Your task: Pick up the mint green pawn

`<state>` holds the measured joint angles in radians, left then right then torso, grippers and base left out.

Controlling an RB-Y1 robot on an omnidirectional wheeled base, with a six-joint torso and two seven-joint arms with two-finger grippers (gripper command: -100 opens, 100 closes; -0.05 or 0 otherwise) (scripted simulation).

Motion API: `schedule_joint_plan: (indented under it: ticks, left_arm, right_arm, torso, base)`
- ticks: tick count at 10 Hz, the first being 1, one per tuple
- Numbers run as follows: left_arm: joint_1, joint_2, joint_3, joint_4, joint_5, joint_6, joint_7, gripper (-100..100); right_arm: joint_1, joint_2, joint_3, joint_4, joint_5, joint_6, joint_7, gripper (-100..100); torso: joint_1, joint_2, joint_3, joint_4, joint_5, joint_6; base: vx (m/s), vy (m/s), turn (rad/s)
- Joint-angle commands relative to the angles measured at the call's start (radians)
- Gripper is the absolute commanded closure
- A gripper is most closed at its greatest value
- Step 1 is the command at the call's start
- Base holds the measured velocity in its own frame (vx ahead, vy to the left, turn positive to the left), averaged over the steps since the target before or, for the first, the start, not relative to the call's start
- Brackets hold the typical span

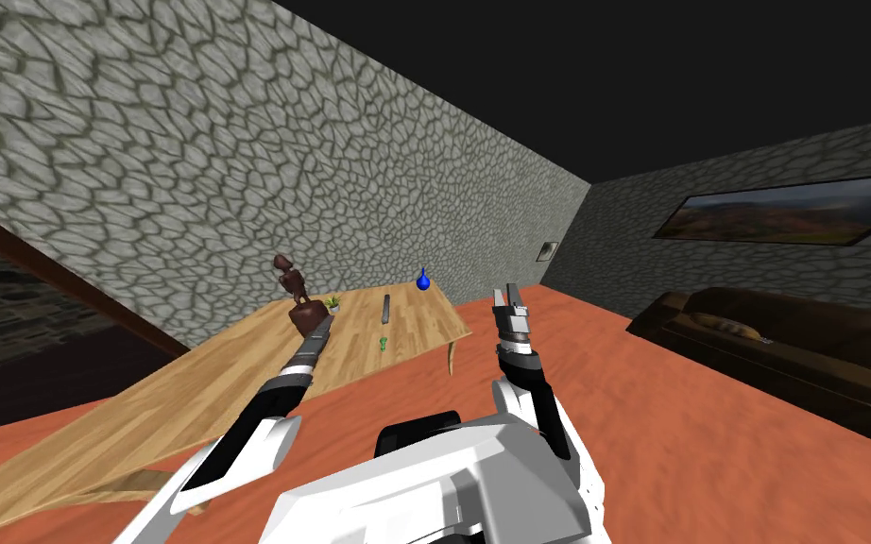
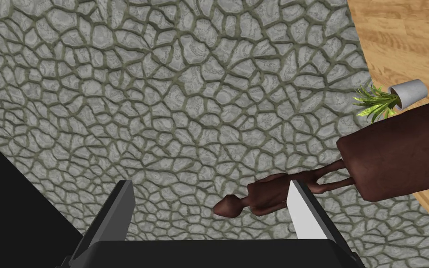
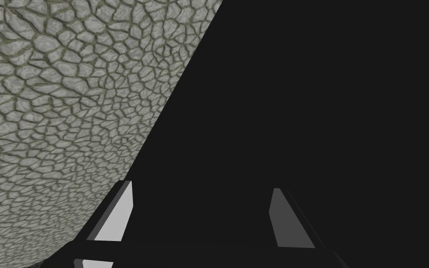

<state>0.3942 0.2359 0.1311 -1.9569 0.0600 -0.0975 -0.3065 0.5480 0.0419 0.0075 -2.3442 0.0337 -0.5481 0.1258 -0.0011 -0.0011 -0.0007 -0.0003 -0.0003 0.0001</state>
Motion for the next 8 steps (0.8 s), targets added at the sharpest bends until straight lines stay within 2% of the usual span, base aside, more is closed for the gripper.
schedule_joint_plan:
  ticks: [1,2,6,7,8]
  left_arm:
    - [-0.006,0.010,0.012,0.035,-0.009,0.050,-0.019,-100]
    - [-0.006,0.010,0.012,0.035,-0.009,0.059,-0.019,-100]
    - [-0.057,0.039,0.039,0.159,-0.033,0.193,-0.052,-100]
    - [-0.057,0.039,0.039,0.162,-0.033,0.197,-0.052,-100]
    - [-0.070,0.046,0.044,0.194,-0.040,0.233,-0.059,-100]
  right_arm:
    - [0.000,0.000,0.000,0.000,0.000,0.000,0.000,0]
    - [0.000,0.000,0.000,0.000,0.000,0.000,0.000,0]
    - [0.000,0.000,0.000,0.000,0.000,0.000,0.000,0]
    - [0.000,0.000,0.000,0.000,0.000,0.000,0.000,0]
    - [0.000,0.000,0.000,0.000,0.000,0.000,0.000,0]
  torso:
    - [0.000,0.000,0.000,0.000,0.000,0.000]
    - [0.000,0.000,0.000,0.000,0.000,0.000]
    - [-0.001,0.000,0.000,0.000,0.000,0.000]
    - [-0.001,-0.001,0.000,0.000,0.000,0.000]
    - [0.000,0.000,0.000,0.000,0.000,-0.001]
  base:
    - [0.020,-0.025,-0.208]
    - [0.018,-0.018,-0.048]
    - [0.018,-0.027,-0.219]
    - [0.024,-0.018,-0.054]
    - [0.023,-0.020,-0.114]
